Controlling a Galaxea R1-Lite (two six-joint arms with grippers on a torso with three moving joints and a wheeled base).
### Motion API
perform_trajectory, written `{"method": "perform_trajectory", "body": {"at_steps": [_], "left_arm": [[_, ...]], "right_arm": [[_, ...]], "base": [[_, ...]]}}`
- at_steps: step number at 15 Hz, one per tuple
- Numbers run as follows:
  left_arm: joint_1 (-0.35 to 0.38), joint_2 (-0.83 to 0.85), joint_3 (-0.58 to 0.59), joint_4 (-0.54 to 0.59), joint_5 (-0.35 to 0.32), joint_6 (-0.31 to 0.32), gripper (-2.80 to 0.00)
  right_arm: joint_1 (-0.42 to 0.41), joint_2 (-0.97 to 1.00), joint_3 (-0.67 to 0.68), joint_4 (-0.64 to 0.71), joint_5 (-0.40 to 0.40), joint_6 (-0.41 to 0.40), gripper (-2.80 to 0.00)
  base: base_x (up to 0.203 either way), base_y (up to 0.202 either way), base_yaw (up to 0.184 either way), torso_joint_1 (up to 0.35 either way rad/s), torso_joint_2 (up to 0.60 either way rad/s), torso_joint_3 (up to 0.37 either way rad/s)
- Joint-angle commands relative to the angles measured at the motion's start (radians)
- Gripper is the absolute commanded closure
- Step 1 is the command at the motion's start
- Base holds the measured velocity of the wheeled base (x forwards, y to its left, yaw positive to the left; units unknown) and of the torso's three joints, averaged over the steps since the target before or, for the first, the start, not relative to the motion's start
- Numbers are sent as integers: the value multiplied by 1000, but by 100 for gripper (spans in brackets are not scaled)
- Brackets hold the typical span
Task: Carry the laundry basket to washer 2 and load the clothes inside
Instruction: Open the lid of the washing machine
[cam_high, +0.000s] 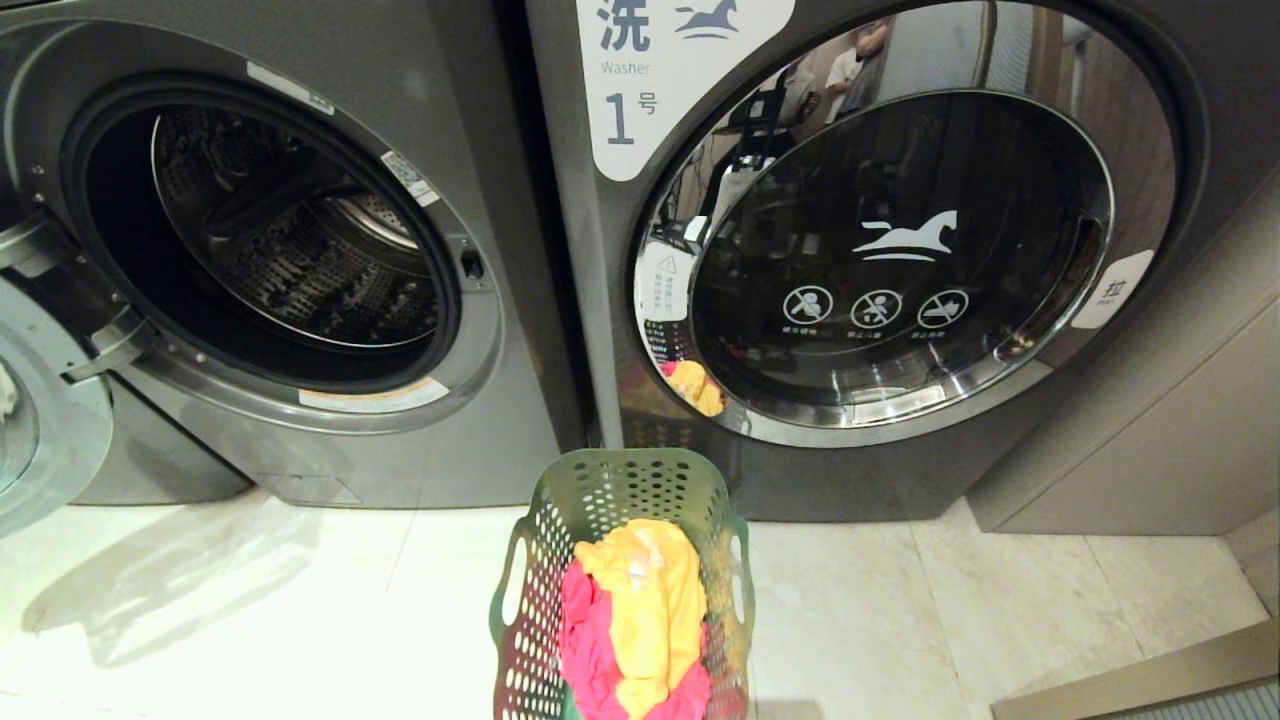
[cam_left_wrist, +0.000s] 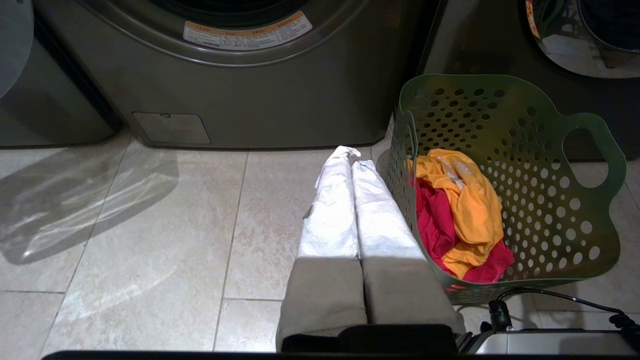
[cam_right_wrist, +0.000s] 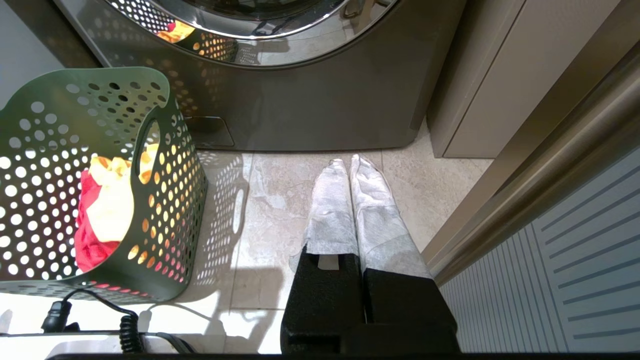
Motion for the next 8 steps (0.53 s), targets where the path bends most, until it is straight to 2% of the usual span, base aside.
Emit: {"method": "perform_trajectory", "body": {"at_steps": [1,5,8], "left_arm": [[0,0,11,-1,0,-1,0],[0,0,11,-1,0,2,0],[0,1,11,-3,0,-21,0]], "right_arm": [[0,0,0,0,0,0,0],[0,0,0,0,0,2,0],[0,0,0,0,0,2,0]], "base": [[0,0,0,0,0,0],[0,0,0,0,0,0],[0,0,0,0,0,0]]}}
